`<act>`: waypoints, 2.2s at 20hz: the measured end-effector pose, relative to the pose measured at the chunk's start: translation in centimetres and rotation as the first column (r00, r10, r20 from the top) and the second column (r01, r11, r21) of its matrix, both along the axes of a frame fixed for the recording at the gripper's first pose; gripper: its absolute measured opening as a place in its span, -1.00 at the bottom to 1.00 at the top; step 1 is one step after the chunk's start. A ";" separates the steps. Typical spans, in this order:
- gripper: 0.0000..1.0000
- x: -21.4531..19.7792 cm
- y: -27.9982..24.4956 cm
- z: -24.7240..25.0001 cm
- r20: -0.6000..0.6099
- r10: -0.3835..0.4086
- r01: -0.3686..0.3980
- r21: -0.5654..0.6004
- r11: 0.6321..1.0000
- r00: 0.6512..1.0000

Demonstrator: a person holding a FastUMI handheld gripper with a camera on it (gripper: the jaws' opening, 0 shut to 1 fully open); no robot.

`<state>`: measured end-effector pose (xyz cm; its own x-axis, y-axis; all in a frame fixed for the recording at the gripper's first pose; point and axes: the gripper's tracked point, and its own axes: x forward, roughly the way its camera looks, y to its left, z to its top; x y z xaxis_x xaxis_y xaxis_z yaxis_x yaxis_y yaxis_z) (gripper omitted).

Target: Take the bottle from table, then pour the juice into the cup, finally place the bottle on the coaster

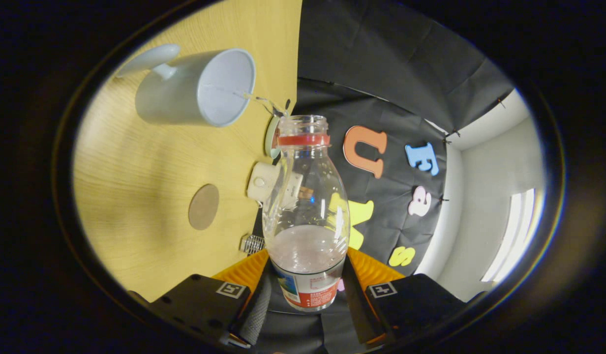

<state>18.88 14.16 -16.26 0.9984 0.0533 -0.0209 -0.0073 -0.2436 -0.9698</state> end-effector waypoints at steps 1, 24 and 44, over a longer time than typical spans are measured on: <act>0.51 0.0 0.1 0.1 0.002 0.003 -0.003 -0.005 1.000 1.000; 0.51 0.1 0.9 1.6 0.030 0.060 -0.055 -0.139 0.989 0.998; 0.51 0.6 1.9 3.1 0.029 0.087 -0.078 -0.242 0.967 0.996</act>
<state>19.48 16.03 -13.12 0.9910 0.1336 -0.0046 0.0590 -0.4678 -0.8818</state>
